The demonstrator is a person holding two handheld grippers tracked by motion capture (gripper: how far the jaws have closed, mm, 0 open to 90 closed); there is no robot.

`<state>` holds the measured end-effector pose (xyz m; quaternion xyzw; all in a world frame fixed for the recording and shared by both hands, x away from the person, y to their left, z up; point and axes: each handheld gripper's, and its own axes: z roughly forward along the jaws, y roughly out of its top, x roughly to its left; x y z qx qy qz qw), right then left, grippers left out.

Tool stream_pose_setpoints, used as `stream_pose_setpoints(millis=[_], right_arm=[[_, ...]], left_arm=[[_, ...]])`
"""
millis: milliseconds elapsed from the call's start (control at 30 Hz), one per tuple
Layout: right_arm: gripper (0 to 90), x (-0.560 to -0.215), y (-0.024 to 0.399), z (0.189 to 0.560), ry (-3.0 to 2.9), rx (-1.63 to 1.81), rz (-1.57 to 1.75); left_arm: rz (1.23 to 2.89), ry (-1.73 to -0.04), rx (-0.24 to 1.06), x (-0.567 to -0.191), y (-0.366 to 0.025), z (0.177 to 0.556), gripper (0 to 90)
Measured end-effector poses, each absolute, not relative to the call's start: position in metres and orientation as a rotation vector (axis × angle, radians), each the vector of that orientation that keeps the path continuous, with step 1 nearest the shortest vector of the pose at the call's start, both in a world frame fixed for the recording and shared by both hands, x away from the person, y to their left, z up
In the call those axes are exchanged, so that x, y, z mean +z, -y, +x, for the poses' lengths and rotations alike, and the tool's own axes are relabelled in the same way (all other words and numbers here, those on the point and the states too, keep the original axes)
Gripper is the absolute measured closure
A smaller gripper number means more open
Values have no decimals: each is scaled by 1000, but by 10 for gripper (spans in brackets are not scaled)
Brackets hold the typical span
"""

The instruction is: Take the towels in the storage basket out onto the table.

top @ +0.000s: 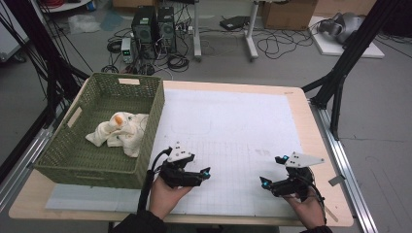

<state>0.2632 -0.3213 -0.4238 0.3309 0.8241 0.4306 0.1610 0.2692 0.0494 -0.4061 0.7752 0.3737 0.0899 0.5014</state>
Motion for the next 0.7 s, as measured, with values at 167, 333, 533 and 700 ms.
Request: stream_pose_setpoints(millis=[167,333,533,700], right_arm=[[42,-423,323,264,-2345,1240,946],[42,-422,322,264,-2346,1243,936],[42,-421,322,264,-2344,1252,936],[42,-420,322,264,-2341,1259,925]], left_arm=[[1817,-916,117,-399,-48,278,303],[1783,-921,49,-385,-48,287,324],[1728,-960,-41,-370,-47,296,339],[1708,-1036,-58,-360,-47,303,347]])
